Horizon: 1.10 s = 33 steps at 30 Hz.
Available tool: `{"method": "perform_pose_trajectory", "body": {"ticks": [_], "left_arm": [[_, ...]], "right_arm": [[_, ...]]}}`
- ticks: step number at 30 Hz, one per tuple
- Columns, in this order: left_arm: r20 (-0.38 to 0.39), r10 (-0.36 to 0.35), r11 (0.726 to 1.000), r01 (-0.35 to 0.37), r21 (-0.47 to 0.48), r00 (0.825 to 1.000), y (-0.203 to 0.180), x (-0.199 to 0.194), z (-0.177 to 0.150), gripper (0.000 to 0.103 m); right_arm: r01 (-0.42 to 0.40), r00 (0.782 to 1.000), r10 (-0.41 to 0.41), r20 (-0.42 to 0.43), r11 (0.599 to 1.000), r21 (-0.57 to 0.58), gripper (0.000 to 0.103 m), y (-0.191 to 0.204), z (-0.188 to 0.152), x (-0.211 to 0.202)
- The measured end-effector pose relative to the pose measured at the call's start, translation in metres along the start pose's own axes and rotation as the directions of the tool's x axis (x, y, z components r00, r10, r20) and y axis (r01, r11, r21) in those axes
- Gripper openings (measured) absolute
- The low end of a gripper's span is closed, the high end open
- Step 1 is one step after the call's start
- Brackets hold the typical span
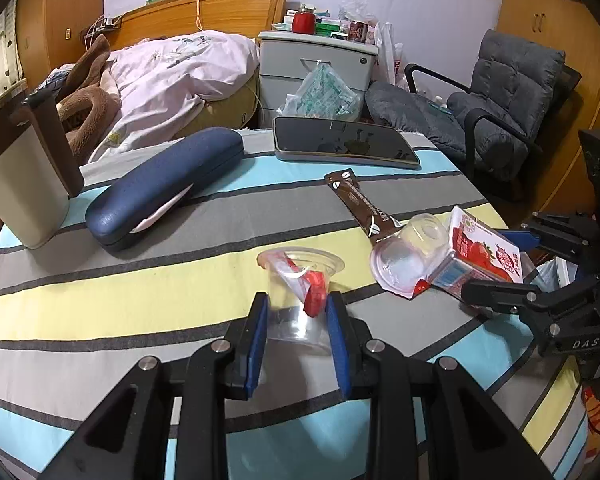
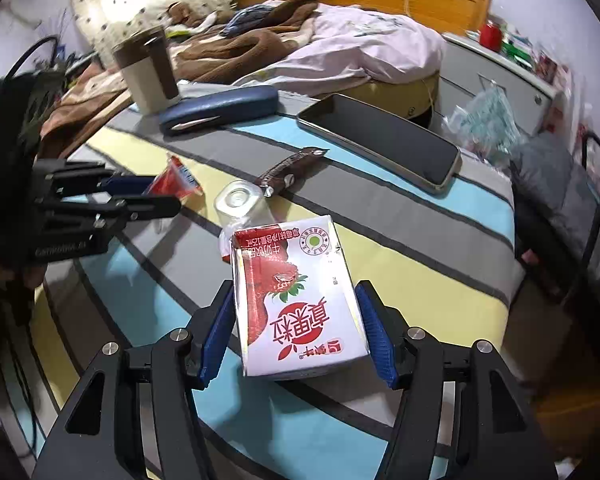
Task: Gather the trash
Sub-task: 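Carry the milk carton and plastic cup over the white trash bin with both tools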
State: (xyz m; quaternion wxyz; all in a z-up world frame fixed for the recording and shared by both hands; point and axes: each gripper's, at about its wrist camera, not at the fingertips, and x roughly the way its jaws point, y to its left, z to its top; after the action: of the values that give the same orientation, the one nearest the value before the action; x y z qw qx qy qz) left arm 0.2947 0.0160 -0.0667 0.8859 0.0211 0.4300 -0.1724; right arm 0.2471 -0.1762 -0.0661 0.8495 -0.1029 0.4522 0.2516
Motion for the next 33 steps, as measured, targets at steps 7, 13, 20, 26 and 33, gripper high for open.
{"method": "perform_pose_trajectory", "body": {"ticks": [7, 13, 20, 26, 33], "left_arm": [[0.006, 0.005, 1.000, -0.006, 0.013, 1.000, -0.009, -0.008, -0.002, 0.031], [0.020, 0.006, 1.000, -0.006, 0.020, 1.000, -0.023, -0.022, -0.007, 0.031], [0.039, -0.005, 1.000, 0.004, 0.027, 0.999, -0.044, -0.041, -0.014, 0.031], [0.070, -0.024, 0.999, 0.020, 0.050, 0.997, -0.070, -0.063, -0.020, 0.031], [0.104, -0.065, 0.996, 0.057, 0.075, 0.992, -0.109, -0.085, -0.029, 0.030]], "right_arm": [[0.040, 0.999, -0.041, 0.021, 0.998, 0.041, 0.056, 0.001, -0.009, -0.010], [0.071, 0.995, -0.078, 0.068, 0.993, 0.094, 0.056, 0.000, -0.016, -0.026], [0.076, 0.991, -0.093, 0.100, 0.983, 0.165, 0.056, 0.001, -0.029, -0.047], [0.091, 0.983, -0.124, 0.135, 0.969, 0.228, 0.056, -0.001, -0.046, -0.074], [0.115, 0.969, -0.172, 0.177, 0.949, 0.293, 0.056, -0.005, -0.071, -0.107]]}}
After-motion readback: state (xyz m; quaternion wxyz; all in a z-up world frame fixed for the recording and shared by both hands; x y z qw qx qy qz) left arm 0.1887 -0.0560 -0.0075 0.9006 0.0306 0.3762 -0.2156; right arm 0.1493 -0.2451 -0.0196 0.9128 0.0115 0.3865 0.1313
